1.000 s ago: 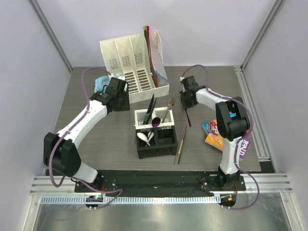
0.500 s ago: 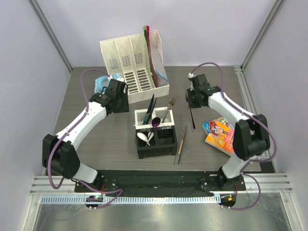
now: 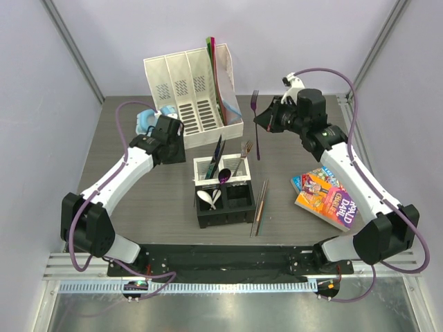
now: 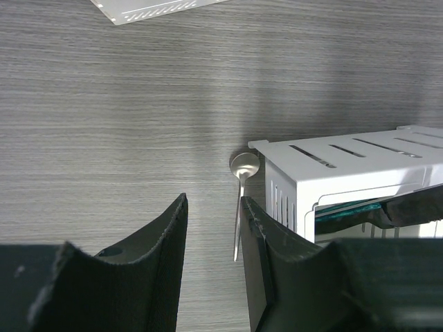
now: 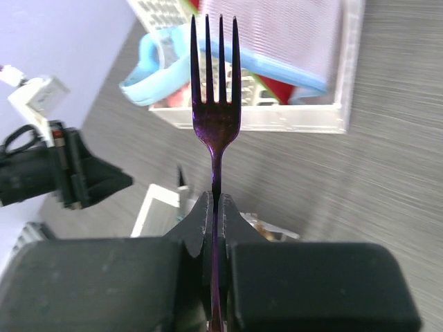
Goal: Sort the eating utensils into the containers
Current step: Pick up the fork at the center of the board, then place the fork in the storage box.
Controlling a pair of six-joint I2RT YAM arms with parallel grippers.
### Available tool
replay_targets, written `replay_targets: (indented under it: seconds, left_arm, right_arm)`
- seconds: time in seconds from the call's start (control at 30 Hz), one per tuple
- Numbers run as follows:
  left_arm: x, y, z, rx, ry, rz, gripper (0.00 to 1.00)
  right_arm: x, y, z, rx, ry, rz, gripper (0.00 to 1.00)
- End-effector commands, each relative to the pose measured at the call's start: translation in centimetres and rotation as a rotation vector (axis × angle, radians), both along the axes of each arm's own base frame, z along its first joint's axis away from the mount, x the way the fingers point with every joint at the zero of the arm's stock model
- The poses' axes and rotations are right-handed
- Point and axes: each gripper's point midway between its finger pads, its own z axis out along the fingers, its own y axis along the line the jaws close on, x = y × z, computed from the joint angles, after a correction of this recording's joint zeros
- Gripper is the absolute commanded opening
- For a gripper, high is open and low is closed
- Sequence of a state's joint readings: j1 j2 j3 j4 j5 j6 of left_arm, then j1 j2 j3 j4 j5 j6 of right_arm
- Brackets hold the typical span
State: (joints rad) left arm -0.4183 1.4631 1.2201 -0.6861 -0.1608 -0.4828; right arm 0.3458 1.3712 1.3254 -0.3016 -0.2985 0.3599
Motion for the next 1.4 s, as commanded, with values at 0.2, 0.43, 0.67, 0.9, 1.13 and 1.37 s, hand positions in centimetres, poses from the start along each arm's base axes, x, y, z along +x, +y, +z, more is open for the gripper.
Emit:
replay_targets:
  seconds: [0.2, 0.43, 0.67, 0.9, 1.13, 1.37]
  left_arm:
    - [0.3, 0.1, 1.2, -0.023, -0.042, 0.021, 0.37]
    - [0.3, 0.2, 1.2, -0.021, -0.038, 0.023, 0.37]
    - [-0.1, 0.4, 0.9, -0.015, -0.029, 0.022, 0.37]
    - [-0.1, 0.2, 0.9, -0.023, -0.026, 0.017, 0.37]
    - [-0.1, 0.3, 0.7, -0.019, -0.020, 0.018, 0.37]
    - [0.1, 0.2, 0.8, -0.014, -0.025, 0.015, 0.37]
  right_arm:
    - [-0.3, 5.7, 1.0, 0.104, -0.105, 0.132, 0.01]
    - [-0.8, 8.5, -1.6, 0.092, -0.112, 0.185, 0.01]
    - [-0.3, 8.8, -3.3, 0.051, -0.119, 0.182, 0.01]
    - [0.1, 8.8, -5.8, 0.015, -0.103, 0.180, 0.01]
    - [-0.7, 9.1, -8.8, 0.009, -0.079, 0.195, 0.01]
    - [-1.7, 8.7, -9.1, 0.002, -0.069, 0.194, 0.02]
